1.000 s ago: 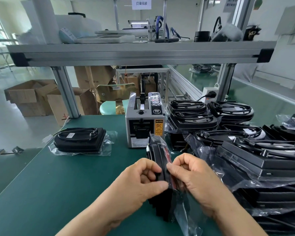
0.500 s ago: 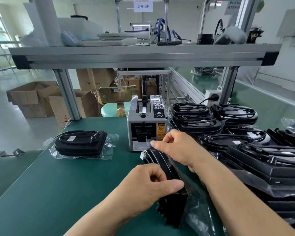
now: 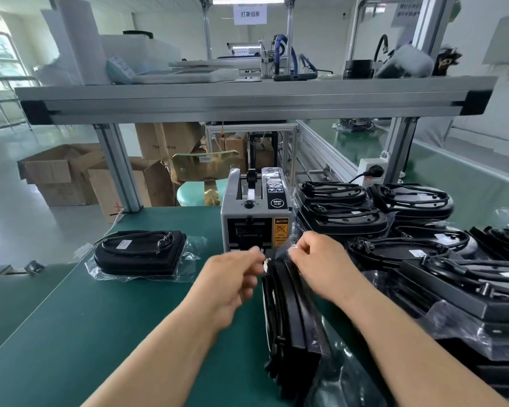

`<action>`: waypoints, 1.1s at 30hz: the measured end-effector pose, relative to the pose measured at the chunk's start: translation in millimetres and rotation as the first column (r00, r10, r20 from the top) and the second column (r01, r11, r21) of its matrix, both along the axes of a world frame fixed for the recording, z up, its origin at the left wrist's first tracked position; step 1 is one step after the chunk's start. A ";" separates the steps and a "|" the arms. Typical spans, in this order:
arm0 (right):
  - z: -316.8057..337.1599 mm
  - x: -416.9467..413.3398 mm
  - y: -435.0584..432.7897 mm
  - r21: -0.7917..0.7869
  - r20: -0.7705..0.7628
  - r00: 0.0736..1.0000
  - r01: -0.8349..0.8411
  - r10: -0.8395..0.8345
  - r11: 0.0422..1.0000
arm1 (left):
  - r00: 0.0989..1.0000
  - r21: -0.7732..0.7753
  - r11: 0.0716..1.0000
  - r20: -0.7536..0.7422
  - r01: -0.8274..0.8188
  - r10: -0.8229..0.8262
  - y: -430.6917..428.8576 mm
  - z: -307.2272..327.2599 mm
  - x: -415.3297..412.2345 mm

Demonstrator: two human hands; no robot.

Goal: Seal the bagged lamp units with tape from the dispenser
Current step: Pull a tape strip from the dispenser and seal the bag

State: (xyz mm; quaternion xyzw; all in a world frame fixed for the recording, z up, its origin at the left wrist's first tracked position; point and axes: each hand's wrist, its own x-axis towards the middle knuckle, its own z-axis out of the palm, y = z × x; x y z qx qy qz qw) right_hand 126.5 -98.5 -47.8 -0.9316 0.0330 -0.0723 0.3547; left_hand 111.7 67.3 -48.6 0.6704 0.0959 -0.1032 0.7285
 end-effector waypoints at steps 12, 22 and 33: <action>8.2 -12.9 1.0 -0.131 0.062 0.996 -0.056 0.065 0.990 | 0.888 -0.211 0.879 -0.278 -0.428 0.366 -24.2 -10.6 81.2; 2.0 -10.2 -1.6 -0.038 0.070 0.996 -0.048 0.051 0.998 | 0.828 -0.284 0.778 -0.194 -0.561 0.526 -34.7 -4.5 71.8; -0.9 -6.7 -4.5 0.184 0.032 0.997 -0.070 0.065 0.980 | 0.903 0.173 0.905 0.120 0.389 -0.412 6.9 14.3 21.3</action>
